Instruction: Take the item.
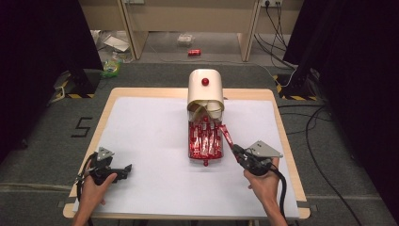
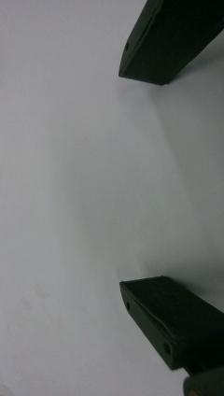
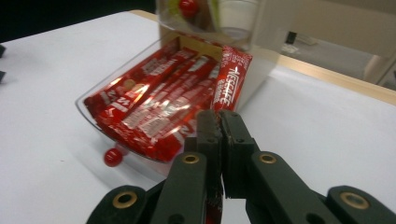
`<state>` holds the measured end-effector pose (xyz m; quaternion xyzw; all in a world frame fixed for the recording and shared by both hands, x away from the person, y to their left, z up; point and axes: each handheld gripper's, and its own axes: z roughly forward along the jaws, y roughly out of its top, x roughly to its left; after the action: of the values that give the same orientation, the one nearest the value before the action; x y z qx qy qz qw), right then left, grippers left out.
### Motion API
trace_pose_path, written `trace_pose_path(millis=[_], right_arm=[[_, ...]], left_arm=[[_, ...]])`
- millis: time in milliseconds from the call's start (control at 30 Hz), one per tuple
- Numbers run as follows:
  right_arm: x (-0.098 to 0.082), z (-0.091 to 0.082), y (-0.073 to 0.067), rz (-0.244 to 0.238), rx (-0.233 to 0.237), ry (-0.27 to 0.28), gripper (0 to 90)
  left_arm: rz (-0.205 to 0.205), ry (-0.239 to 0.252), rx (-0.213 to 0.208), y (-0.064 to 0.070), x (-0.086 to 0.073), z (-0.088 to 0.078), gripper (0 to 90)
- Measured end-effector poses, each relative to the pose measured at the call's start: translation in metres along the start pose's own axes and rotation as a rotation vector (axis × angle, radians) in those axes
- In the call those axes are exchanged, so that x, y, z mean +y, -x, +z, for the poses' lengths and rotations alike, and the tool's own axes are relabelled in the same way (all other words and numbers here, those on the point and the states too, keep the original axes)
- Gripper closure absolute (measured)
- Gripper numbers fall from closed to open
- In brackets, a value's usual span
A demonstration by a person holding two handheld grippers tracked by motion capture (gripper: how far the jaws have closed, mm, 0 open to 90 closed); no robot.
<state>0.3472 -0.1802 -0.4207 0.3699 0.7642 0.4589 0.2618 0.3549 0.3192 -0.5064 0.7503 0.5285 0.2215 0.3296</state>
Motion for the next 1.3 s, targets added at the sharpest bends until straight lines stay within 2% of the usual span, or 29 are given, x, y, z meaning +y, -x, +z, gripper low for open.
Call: trace_pose_path(millis=[333,433,1033,1300], right_arm=[[-0.012,-0.017,0.032,0.054,-0.098,0.014,87.7],[-0.014,-0.020,0.036,0.054,-0.119,0.012,87.7],[-0.034,-0.023,0.062,0.105,-0.193,-0.018,87.6],[-0.039,-0.022,0.067,0.117,-0.204,-0.037,87.7]], left_arm=[[0.001,0.000,0.000,0.000,0.000,0.000,0.3],[0.001,0.000,0.000,0.000,0.000,0.000,0.2],[0.001,0.000,0.000,0.000,0.000,0.000,0.3],[0.001,0.000,0.000,0.000,0.000,0.000,0.2]])
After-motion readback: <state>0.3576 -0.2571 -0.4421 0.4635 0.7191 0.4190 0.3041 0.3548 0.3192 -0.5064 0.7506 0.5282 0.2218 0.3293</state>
